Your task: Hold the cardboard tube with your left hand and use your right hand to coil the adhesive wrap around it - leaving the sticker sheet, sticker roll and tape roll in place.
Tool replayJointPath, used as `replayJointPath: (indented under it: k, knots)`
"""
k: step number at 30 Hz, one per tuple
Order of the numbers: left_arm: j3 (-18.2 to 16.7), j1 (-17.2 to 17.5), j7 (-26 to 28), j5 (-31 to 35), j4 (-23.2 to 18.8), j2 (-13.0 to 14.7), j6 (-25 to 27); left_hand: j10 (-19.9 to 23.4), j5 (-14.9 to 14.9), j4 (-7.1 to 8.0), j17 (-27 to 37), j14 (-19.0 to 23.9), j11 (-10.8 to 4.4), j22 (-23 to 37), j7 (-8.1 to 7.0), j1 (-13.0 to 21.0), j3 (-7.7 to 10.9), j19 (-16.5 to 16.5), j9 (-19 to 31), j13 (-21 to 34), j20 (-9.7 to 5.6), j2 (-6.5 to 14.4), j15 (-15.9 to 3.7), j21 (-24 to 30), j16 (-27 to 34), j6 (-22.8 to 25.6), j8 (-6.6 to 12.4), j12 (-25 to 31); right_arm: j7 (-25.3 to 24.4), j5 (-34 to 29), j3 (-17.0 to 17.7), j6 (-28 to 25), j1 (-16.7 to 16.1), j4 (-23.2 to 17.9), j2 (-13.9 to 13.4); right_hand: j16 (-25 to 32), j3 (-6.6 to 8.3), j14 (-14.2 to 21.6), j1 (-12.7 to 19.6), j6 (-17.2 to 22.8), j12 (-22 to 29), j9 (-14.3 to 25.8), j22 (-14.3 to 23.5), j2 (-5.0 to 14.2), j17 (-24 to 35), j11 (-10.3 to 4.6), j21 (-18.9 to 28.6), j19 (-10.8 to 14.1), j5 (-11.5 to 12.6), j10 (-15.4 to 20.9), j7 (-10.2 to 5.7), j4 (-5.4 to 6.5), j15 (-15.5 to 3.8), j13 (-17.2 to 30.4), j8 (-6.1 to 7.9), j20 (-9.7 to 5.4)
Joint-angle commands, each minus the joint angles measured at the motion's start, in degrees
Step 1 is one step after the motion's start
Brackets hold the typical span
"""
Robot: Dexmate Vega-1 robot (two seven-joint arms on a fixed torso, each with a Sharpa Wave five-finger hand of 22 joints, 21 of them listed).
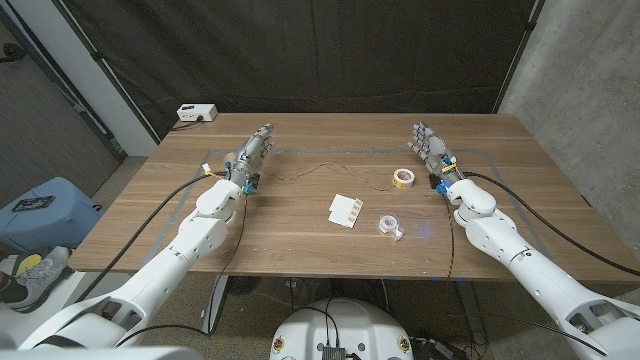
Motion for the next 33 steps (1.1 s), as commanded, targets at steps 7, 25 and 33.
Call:
replayJointPath:
  k: [7,25,33]
  knots:
    - [-1.63,2.68,0.53,0.41,-4.33,3.45,0.57,1.00,1.23,-1.52,0.33,0.83,-0.29,0.19,0.31,1.30,0.72,0.25,0.26,0.46,0.18,0.05,-0.71,-0.38,0.43,0.25,0.49,0.54,-0.53,-0.71,-0.34,0.15,0.01,-0.31,0.20,0.37,0.47,0.00,0.52,0.41,0.07,0.22,0.32,-0.29,0.23,-0.12,0.33,0.18,0.18,-0.15,-0.19,0.03,-1.85,0.26,0.02,-2.43]
    - [-2.68,2.62,-3.26,1.36,-5.60,8.11,0.45,1.52,5.29,-5.92,0.44,0.90,-1.34,0.19,-0.10,4.99,3.79,0.75,0.22,0.63,-0.73,0.28,-1.79,-0.95,0.14,0.69,0.65,0.65,-2.20,-2.04,-1.29,0.09,0.33,-0.67,1.33,0.35,0.78,-0.07,0.52,0.28,-0.08,0.23,0.33,-0.40,0.19,-0.26,0.34,0.07,0.11,-0.66,-0.23,-0.01,-1.85,0.27,-0.06,-2.30]
    - [-2.66,1.71,-6.16,2.10,-5.66,10.62,0.71,1.82,6.48,-7.15,0.45,0.91,-1.43,0.19,-0.17,6.14,4.63,0.82,0.22,0.68,-0.72,0.10,-1.82,-1.13,0.09,0.90,0.70,0.74,-3.13,-2.56,-1.58,0.25,0.17,-0.91,1.86,0.34,0.91,-0.08,0.54,0.20,-0.07,0.24,0.33,-0.44,0.17,-0.23,0.36,0.07,0.09,-0.71,-0.22,-0.05,-1.86,0.27,-0.10,-2.26]
